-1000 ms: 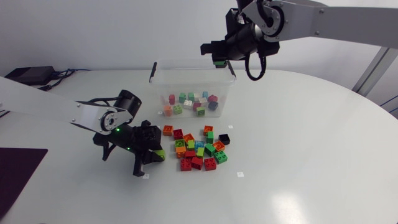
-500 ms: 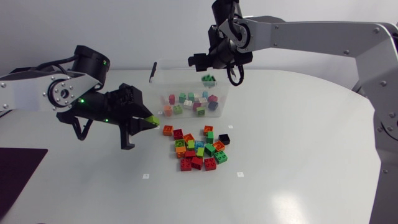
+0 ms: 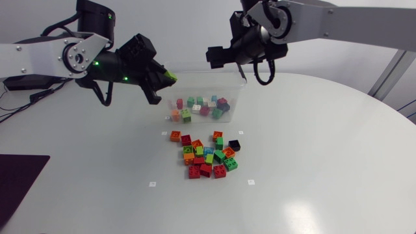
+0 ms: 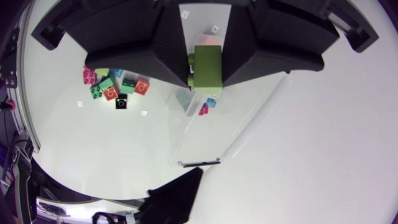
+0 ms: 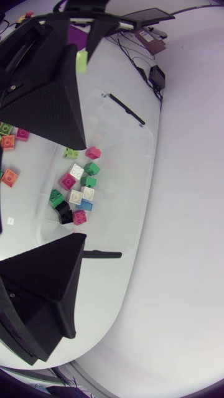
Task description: Place the duplo bricks in the container
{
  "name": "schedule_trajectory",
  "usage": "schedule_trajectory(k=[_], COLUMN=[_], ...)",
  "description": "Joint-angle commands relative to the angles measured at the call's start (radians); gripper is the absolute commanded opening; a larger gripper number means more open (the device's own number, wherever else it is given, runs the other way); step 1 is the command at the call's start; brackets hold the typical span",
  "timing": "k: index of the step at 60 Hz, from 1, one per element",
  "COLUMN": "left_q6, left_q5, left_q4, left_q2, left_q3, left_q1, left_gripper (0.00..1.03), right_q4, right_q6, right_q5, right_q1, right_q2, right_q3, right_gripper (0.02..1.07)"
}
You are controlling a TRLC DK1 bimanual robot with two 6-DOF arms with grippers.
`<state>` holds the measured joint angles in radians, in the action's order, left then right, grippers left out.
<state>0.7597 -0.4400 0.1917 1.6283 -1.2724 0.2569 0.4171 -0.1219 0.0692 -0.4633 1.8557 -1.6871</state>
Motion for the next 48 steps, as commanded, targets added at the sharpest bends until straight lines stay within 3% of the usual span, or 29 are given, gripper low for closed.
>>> schedule_trajectory(k=[1,24,48], left_q6=[-0.054,-0.188,-0.240], left_q5=[0.006,0.089,0.158], left_q4=[-0.011,-0.103,-0.130], left_q2=[0.079,0.321,0.447], left_q3=[-0.081,-0.312,-0.461], left_q1=[-0.007,-0.002,-0.007], left_gripper=[0.32,0.33,0.34], right_q4=[-0.014,-0.017,0.011], right_q6=[0.024,0.044,0.007], right_q5=[0.007,-0.002,0.001], right_q1=[0.012,0.022,0.002], right_q2=[-0.069,-0.254,-0.161], right_q3=[0.095,0.418,0.520], right_gripper=[1.00,1.00,0.99])
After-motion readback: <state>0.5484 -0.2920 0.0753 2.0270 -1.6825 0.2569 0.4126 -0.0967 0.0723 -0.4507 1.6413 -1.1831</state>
